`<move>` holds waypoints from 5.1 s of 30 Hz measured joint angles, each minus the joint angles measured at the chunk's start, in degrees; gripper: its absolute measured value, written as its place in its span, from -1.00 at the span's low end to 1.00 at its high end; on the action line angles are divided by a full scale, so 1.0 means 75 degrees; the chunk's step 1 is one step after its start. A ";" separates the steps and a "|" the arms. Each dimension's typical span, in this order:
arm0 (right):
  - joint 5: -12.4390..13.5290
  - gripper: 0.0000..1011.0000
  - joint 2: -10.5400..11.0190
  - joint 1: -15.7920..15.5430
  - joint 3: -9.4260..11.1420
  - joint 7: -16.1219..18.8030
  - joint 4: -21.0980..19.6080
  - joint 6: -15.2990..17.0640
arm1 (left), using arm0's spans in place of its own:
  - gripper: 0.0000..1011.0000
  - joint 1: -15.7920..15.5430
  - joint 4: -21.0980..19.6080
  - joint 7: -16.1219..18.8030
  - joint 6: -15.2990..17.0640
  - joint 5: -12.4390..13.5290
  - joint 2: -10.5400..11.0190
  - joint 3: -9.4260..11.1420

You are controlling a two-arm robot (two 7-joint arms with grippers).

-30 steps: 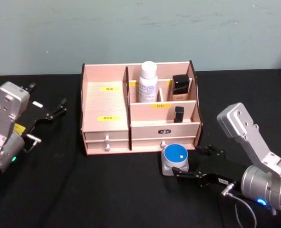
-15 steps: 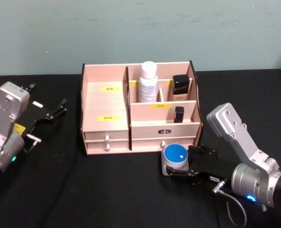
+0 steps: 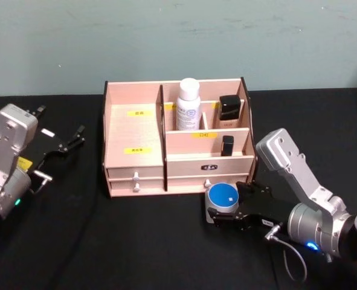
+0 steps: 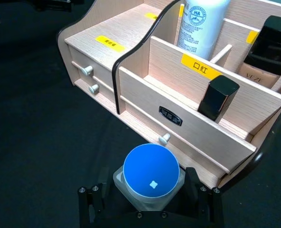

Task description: Pick up the facial cleanser and watermelon frost from the table and place them into the tiered storage box.

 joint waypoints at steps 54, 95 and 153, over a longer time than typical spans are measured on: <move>-0.0213 0.42 -0.0201 0.0185 -0.0055 0.0136 0.0267 0.0023 | 0.98 0.0000 0.0000 0.0000 0.0000 0.0000 -0.0001 0.0000; -0.0005 0.42 -0.0352 0.1117 -0.0422 0.0607 -0.0310 -0.0132 | 0.98 0.0000 0.0000 0.0000 0.0000 0.0000 0.0000 0.0000; -0.0343 0.42 -0.2276 0.4299 -0.1834 0.0835 0.3187 0.0208 | 0.98 0.0000 0.0000 0.0000 0.0000 0.0000 0.0000 0.0000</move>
